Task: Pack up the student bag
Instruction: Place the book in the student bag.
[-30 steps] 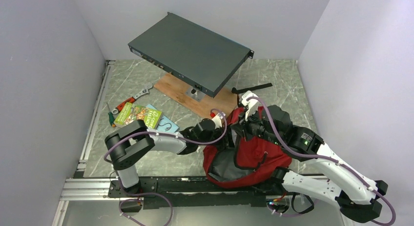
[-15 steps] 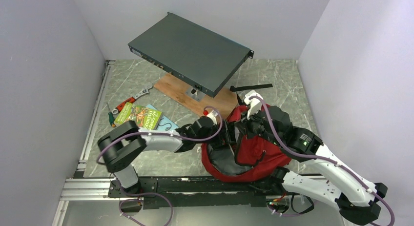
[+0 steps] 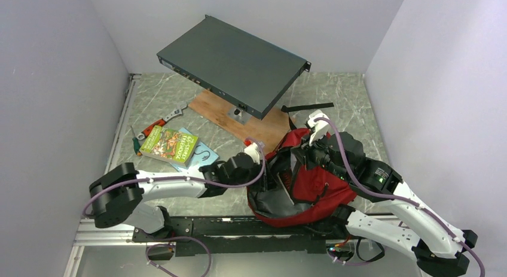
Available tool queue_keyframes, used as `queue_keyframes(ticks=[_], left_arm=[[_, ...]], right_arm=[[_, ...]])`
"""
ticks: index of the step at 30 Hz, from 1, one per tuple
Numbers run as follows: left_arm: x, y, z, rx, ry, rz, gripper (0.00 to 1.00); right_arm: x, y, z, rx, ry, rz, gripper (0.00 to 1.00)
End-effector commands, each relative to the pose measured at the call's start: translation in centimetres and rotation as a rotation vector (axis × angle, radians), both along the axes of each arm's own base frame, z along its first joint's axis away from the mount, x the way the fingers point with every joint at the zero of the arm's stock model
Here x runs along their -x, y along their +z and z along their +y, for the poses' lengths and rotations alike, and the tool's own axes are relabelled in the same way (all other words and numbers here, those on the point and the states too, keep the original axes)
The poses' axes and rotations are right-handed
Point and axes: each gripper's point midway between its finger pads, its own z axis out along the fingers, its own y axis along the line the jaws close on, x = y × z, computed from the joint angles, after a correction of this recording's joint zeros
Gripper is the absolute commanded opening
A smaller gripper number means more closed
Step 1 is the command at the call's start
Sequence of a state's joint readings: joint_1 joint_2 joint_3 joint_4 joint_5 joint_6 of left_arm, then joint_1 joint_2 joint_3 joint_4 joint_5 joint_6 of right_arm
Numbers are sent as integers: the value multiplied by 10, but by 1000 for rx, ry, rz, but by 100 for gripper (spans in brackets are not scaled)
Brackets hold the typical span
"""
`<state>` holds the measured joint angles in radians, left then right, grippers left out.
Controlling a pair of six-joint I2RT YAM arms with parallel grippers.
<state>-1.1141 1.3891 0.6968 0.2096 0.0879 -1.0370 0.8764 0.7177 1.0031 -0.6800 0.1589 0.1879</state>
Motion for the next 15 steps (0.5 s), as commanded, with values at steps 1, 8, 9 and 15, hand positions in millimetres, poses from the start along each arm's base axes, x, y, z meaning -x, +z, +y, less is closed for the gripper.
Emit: queue_keyframes(ticks=[1, 8, 9, 15], left_arm=[[5, -6, -21, -71, -19, -98, 34], [-2, -54, -38, -135, 87, -14, 30], [-5, -58, -39, -132, 107, -15, 29], [-28, -46, -66, -49, 146, -91, 32]], right_arm=[[-7, 50, 12, -164, 4, -106, 0], [-4, 57, 19, -207, 32, -112, 0], [-4, 56, 21, -212, 36, -110, 0], [-2, 52, 33, -243, 73, -89, 0]])
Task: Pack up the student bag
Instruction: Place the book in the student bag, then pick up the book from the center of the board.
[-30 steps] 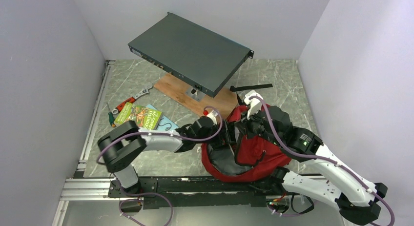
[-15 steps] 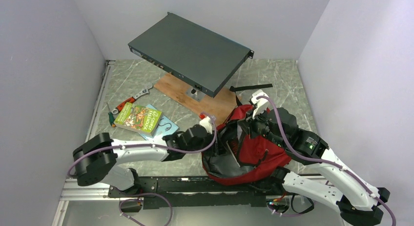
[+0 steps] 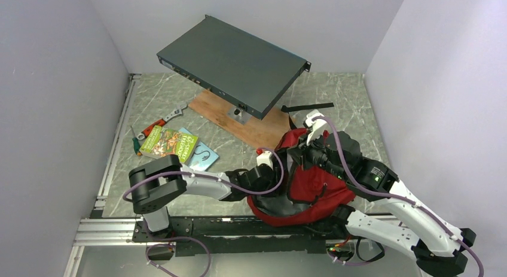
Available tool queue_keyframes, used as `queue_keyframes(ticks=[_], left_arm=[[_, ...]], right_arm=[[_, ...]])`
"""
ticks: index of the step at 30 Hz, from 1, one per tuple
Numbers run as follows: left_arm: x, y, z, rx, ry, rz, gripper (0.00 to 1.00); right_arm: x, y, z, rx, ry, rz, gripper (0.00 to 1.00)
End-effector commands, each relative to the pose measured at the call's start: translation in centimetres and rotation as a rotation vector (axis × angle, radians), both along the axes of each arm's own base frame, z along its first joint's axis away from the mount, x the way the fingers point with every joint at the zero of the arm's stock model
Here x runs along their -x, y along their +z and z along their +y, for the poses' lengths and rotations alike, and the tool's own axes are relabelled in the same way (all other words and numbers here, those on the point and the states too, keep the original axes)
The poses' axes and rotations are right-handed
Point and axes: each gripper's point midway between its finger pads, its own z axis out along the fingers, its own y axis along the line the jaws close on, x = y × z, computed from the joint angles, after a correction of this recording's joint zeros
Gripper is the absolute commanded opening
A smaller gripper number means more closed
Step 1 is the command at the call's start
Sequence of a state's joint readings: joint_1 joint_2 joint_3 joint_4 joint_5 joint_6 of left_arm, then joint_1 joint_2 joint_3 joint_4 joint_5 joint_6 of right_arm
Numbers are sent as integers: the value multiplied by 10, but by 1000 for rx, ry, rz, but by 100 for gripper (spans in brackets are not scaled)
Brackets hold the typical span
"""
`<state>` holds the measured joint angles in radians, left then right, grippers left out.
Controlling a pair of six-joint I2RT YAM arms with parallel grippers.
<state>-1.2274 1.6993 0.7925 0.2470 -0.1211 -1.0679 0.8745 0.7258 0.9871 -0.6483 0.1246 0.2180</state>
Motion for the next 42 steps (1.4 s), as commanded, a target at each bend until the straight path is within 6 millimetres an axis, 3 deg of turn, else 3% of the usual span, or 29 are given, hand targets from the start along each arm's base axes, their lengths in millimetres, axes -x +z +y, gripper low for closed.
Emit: queue_keyframes(ticks=[1, 4, 8, 12, 15, 19, 22, 25, 28, 31, 35, 38, 42], left_arm=[[-32, 39, -43, 179, 60, -95, 32], [-43, 60, -62, 328, 91, -124, 32], [-58, 81, -66, 408, 122, -188, 33], [-45, 78, -51, 370, 9, -156, 45], [-30, 79, -21, 318, -97, -152, 57], [4, 85, 22, 261, -261, -148, 67], [25, 100, 60, 282, -310, -224, 72], [33, 119, 93, 286, -323, -342, 74], [23, 137, 130, 206, -252, -481, 82], [-2, 140, 183, 57, -12, -494, 99], [-32, 125, 257, -89, 369, -425, 100], [-48, 115, 287, -158, 515, -379, 100], [-71, 103, 306, -219, 592, -319, 100]], right_arm=[[-3, 54, 25, -214, 56, -107, 0], [-2, 53, 30, -226, 76, -98, 0], [-2, 51, 31, -217, 78, -90, 0], [-4, 44, 23, -191, 40, -89, 0], [-10, 32, 6, -160, -49, -79, 0], [-14, 5, -13, -127, -169, -26, 0], [-16, -14, -18, -146, -237, 29, 0], [-14, -37, -11, -159, -224, 68, 0], [-7, -51, 10, -187, -130, 107, 21], [6, -66, 40, -216, 11, 178, 33], [14, -75, 61, -247, 89, 231, 44], [14, -69, 65, -272, 104, 215, 49], [14, -61, 67, -264, 119, 208, 50]])
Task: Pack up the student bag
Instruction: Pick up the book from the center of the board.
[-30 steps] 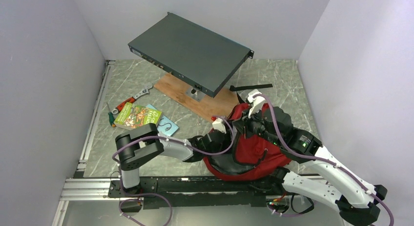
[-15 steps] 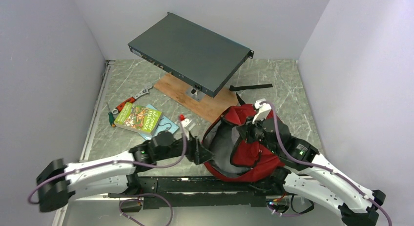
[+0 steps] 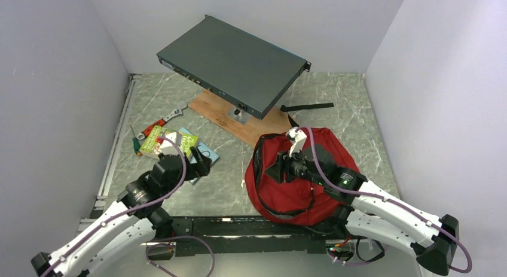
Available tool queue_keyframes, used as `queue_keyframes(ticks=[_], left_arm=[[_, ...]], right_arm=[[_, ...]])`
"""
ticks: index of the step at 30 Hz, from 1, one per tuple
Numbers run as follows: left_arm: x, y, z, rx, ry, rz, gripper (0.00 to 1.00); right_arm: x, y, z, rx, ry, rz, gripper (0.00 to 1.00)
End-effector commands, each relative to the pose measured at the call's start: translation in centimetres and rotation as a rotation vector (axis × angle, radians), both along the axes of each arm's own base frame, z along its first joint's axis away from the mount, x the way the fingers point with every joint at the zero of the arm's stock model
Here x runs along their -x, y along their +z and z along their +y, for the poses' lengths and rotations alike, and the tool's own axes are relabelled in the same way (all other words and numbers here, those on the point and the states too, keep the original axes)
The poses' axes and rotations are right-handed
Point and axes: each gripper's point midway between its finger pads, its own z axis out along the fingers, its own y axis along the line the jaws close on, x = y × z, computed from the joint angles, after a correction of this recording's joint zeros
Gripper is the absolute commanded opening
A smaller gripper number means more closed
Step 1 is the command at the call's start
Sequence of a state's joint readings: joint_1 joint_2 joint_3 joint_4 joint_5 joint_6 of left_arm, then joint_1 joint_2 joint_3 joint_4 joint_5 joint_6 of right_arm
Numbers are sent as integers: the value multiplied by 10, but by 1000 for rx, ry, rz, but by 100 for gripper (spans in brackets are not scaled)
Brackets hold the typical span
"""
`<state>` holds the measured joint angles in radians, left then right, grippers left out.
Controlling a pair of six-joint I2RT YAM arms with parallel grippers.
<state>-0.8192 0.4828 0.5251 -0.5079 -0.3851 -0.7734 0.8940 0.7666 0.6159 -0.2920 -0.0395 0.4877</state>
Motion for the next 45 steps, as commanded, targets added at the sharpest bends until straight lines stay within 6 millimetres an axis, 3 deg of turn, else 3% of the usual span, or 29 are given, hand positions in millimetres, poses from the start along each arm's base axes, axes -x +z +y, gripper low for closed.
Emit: queue_keyframes(ticks=[1, 3, 7, 10, 14, 19, 25, 28, 37, 42, 45], left_arm=[[-25, -20, 47, -68, 202, 99, 100], [-37, -24, 59, -41, 250, 113, 100], [-61, -42, 123, 75, 529, 155, 100], [-69, -61, 156, 218, 702, 156, 100], [-79, -76, 180, 393, 840, 81, 100], [-83, -91, 201, 452, 937, 41, 100], [-85, -104, 212, 546, 987, -11, 100], [-94, -101, 209, 605, 952, -34, 100], [-101, -116, 201, 698, 945, 33, 96], [-106, -118, 203, 661, 919, 8, 89], [-98, -121, 203, 675, 929, -31, 77]], right_arm=[[-1, 40, 15, -109, 42, -66, 50], [-1, 42, 13, -108, 41, -76, 50], [0, 46, 8, -120, 31, -97, 51], [5, 50, 6, -136, 41, -100, 51], [8, 49, 0, -142, 42, -119, 51], [10, 56, -3, -138, 53, -147, 52], [15, 62, -14, -151, 43, -177, 52], [15, 66, -19, -138, 32, -193, 52], [15, 74, -23, -166, 15, -212, 52], [15, 76, -23, -169, 12, -215, 52], [15, 75, -24, -167, 10, -217, 52]])
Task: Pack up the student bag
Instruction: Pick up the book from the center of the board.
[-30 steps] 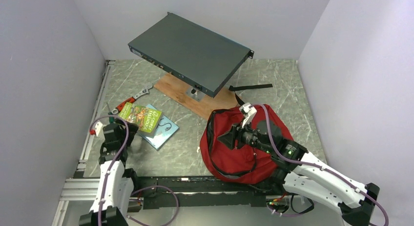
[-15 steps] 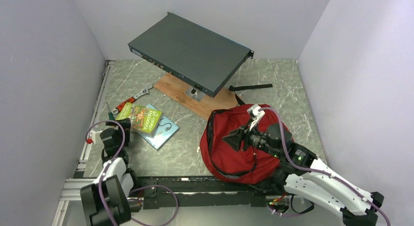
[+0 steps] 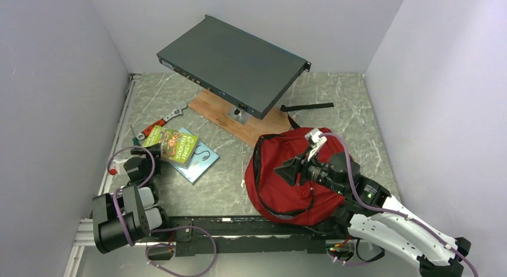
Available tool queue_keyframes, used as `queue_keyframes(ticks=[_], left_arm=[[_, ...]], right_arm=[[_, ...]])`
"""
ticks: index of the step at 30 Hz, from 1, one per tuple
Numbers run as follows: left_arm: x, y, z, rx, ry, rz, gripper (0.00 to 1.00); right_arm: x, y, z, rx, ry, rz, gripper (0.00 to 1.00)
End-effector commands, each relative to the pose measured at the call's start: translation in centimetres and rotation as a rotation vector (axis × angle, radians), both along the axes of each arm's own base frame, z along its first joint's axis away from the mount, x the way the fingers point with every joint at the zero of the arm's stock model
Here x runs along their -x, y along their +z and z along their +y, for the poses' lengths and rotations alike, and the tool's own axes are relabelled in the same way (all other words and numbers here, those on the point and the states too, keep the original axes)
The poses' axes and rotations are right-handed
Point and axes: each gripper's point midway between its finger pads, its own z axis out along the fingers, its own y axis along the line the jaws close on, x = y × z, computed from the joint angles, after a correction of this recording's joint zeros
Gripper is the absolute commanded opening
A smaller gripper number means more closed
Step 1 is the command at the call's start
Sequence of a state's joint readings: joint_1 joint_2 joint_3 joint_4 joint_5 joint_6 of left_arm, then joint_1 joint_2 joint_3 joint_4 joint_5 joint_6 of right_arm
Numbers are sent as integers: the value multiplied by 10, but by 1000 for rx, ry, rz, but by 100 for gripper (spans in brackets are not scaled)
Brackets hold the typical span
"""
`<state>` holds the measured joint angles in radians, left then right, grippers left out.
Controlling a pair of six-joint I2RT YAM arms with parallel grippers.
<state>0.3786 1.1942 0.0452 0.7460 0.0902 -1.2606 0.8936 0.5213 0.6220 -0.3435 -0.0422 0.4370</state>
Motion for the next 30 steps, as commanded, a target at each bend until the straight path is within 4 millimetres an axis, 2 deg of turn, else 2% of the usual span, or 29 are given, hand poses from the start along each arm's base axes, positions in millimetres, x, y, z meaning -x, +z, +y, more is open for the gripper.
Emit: queue_keyframes(ticks=[1, 5, 9, 13, 16, 17, 19, 20, 21, 22, 25, 27, 30], left_arm=[[10, -4, -2, -19, 7, -41, 72], [16, -10, -2, -11, 17, -8, 51], [22, -4, 7, -36, 80, -37, 35], [16, 18, 10, -101, 62, -75, 22], [14, 42, 11, -159, 41, -101, 3], [13, 50, 10, -170, 35, -100, 0], [12, 73, 10, -207, 16, -113, 0], [9, 93, 7, -228, -11, -139, 0], [8, 97, 2, -239, -47, -126, 0], [4, 114, -4, -263, -101, -132, 0], [0, 129, -34, -291, -325, -118, 0], [5, 134, -58, -311, -491, -123, 0], [21, 131, -72, -387, -611, -89, 0]], right_arm=[[-3, 23, -1, -34, -12, -53, 52], [-2, 28, -3, -33, -14, -58, 51], [-1, 31, -4, -63, -19, -61, 51], [1, 33, -4, -56, -13, -49, 50], [3, 30, -4, -65, -12, -32, 49], [4, 29, -5, -70, -13, -28, 49], [4, 27, -6, -72, -21, -21, 49], [4, 26, -7, -64, -24, -18, 49], [3, 26, -8, -58, -27, -16, 49], [3, 25, -8, -48, -29, -13, 49], [2, 22, -7, -32, -28, -2, 49], [3, 19, -5, -33, -22, 11, 50], [3, 16, 0, -47, -12, 20, 50]])
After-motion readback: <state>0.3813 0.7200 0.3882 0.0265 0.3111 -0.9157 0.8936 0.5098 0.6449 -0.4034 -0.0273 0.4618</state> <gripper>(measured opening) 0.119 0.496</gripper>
